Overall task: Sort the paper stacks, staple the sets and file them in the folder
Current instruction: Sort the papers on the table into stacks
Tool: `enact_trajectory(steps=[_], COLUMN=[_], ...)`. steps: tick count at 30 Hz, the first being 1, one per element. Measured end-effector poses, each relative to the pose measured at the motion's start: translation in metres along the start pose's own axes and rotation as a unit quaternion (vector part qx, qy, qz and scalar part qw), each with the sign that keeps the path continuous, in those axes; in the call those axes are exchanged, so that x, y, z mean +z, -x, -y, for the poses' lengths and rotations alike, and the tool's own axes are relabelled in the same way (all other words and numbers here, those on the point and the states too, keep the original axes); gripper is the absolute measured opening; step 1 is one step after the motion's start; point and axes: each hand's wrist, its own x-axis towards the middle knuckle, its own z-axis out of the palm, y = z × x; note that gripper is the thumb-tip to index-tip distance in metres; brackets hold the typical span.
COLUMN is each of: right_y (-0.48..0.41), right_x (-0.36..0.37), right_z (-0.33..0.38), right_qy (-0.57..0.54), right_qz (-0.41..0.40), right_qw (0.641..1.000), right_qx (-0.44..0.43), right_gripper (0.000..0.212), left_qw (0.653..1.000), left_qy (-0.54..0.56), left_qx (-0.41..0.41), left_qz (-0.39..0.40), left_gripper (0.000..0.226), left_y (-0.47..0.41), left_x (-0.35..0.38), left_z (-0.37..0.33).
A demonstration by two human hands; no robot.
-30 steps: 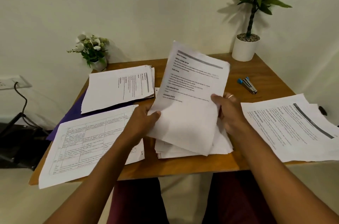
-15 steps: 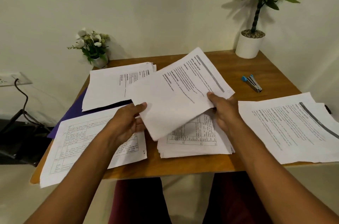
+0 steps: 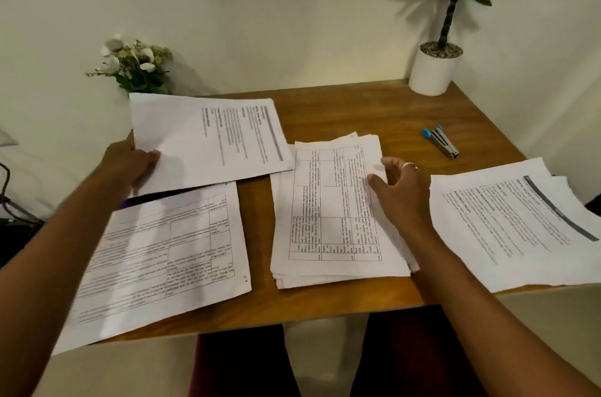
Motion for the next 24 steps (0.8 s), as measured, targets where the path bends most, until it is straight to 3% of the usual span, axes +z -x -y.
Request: enact_trajectory(steps=[2, 6, 12, 14, 18, 21, 24], right_y=[-0.002, -0.003, -0.001, -0.001, 0.000, 0.002, 0.002], right_x=[-0.001, 0.001, 0.000, -0.002, -0.007, -0.013, -0.021], right_z=[-0.005, -0.006, -0.001, 0.001, 0.006, 0.010, 0.014], right_qy=[0.019, 0.008, -0.012, -0.019, -0.046, -0.072, -0.130], right_qz=[0.011, 0.020, 0.023, 0.012, 0.025, 0.050, 0.057], right_qw=[1.000, 1.000, 1.000, 1.000, 0.999, 0.996, 0.989], right_qx=[-0.003, 0.003, -0.008, -0.011, 0.000, 0.016, 0.048], right_gripper=[0.045, 0.052, 0.044, 0.043, 0.036, 0.026, 0.016], left_qw=[0.998, 0.993, 0.984, 0.974, 0.955, 0.944, 0.950], left_qy=[-0.056, -0.114, -0.153, -0.185, -0.214, -0.182, -0.120], left_qx=[0.004, 0.016, 0.040, 0.049, 0.152, 0.257, 0.287], left_qz=[-0.019, -0.025, -0.086, -0.123, -0.138, -0.098, -0.028], left_gripper=[0.013, 0.011, 0.064, 0.069, 0.053, 0.035, 0.023], left_y=[-0.011, -0.020, -0.033, -0.028, 0.001, 0.034, 0.080], left_x=[-0.008, -0.009, -0.002, 0.004, 0.025, 0.042, 0.059], left_z=[-0.003, -0.002, 0.010, 0.011, 0.001, -0.006, -0.021])
